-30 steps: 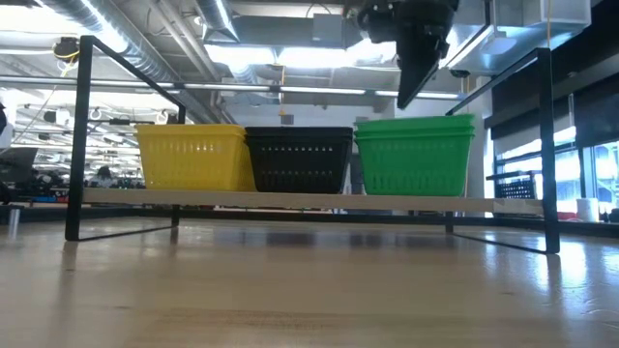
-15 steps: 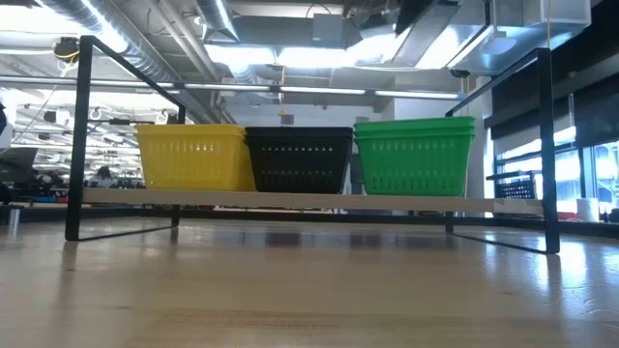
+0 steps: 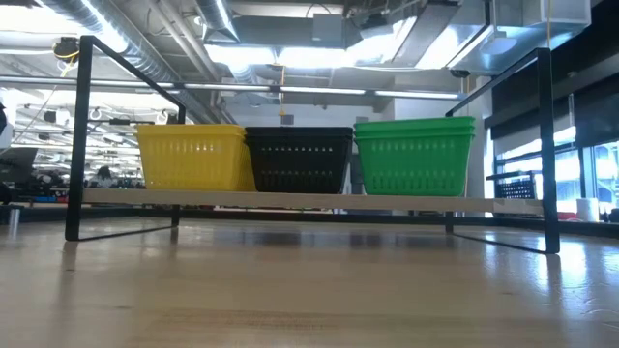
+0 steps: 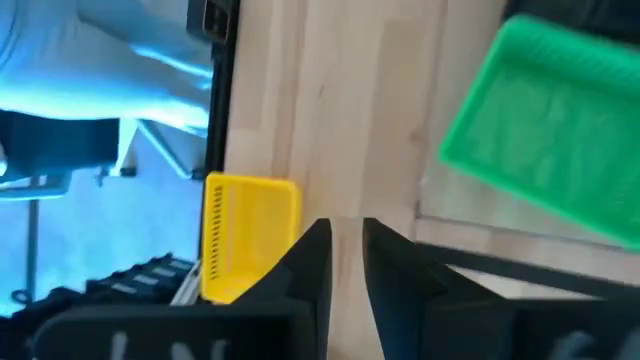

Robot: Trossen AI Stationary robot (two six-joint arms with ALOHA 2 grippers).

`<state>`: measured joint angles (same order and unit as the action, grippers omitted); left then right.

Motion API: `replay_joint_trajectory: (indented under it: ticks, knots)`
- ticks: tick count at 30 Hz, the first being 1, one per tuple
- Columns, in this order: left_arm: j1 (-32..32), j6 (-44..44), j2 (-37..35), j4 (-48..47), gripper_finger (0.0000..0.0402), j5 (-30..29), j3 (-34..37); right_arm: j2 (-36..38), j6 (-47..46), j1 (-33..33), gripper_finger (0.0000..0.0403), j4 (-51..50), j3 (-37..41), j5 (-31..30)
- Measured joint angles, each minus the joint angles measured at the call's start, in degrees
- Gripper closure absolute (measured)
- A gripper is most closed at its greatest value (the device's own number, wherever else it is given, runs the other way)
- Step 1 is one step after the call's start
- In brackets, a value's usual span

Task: Stack baskets on shelf by color
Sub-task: Stack the yellow bin on top of the yellow bin on the shelf

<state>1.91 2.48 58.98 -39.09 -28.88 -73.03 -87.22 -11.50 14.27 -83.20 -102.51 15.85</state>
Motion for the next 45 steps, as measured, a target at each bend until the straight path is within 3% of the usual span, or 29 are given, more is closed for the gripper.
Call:
replay_joint_trajectory:
  ticks: [10, 18, 31, 37, 45]
  knots:
    - [0.00, -0.07, 0.00, -0.11, 0.0327, 0.02, -0.02, -0.11, -10.36, 11.77, 0.0344, 5.10, 12.34, 3.81]
    - [0.00, -2.12, 0.00, -0.16, 0.0327, 0.02, 0.00, -0.11, -13.49, 19.07, 0.0344, 21.81, 27.28, 4.40]
    - [0.00, -1.97, 0.00, -0.51, 0.0327, 0.06, -0.01, -0.11, -20.01, 21.26, 0.0344, 37.15, 44.23, 2.87]
    - [0.00, -1.60, 0.00, -0.49, 0.0327, 3.85, 0.00, -0.13, -20.30, 21.23, 0.0344, 40.20, 47.73, 2.61]
    - [0.00, -1.53, 0.00, -0.44, 0.0327, 3.95, 0.00, -0.15, -20.05, 21.23, 0.0344, 47.49, 50.12, 2.64]
